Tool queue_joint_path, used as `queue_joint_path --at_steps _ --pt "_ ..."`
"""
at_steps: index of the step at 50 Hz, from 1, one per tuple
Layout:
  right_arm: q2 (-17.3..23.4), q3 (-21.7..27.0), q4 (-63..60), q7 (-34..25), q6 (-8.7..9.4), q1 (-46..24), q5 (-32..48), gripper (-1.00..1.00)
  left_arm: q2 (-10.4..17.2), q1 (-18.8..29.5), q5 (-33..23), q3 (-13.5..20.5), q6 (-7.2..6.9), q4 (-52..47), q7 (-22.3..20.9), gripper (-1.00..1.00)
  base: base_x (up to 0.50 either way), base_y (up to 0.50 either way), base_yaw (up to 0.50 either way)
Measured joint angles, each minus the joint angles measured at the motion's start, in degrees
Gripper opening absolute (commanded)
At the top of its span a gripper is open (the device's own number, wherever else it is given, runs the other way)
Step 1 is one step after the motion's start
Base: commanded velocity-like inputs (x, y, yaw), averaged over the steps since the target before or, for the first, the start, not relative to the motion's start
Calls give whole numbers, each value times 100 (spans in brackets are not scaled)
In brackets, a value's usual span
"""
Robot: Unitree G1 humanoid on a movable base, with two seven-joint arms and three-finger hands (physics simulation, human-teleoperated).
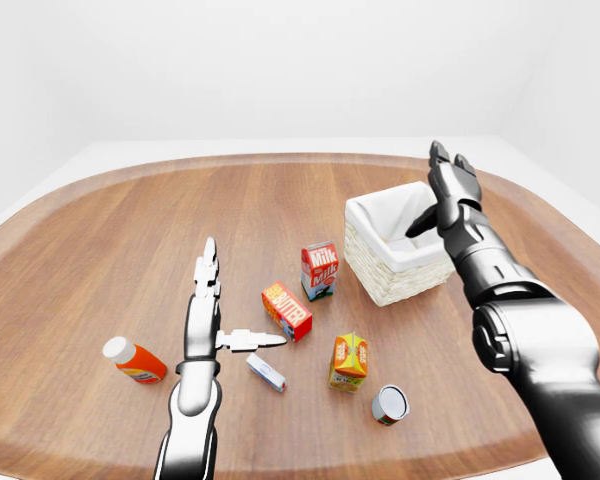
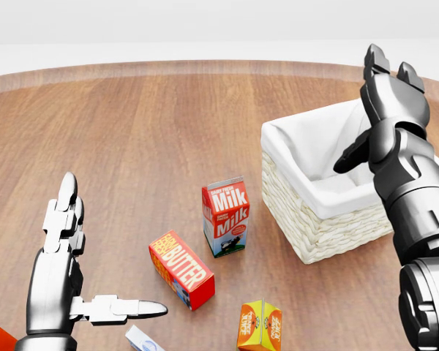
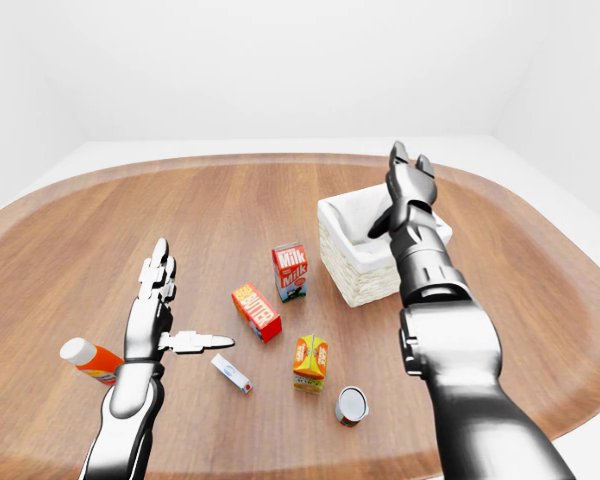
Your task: Pick up the alphabet soup and the tomato sauce, and put them in the basket.
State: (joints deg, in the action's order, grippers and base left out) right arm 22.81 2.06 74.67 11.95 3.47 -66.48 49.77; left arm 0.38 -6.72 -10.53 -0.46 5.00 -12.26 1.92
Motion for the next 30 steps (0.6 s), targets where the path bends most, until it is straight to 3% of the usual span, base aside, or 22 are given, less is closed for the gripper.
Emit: queue_joint_path --at_steps 30 --pt "22 137 -488 -214 -445 301 -1129 100 0 0 0 0 0 0 0 100 0 0 0"
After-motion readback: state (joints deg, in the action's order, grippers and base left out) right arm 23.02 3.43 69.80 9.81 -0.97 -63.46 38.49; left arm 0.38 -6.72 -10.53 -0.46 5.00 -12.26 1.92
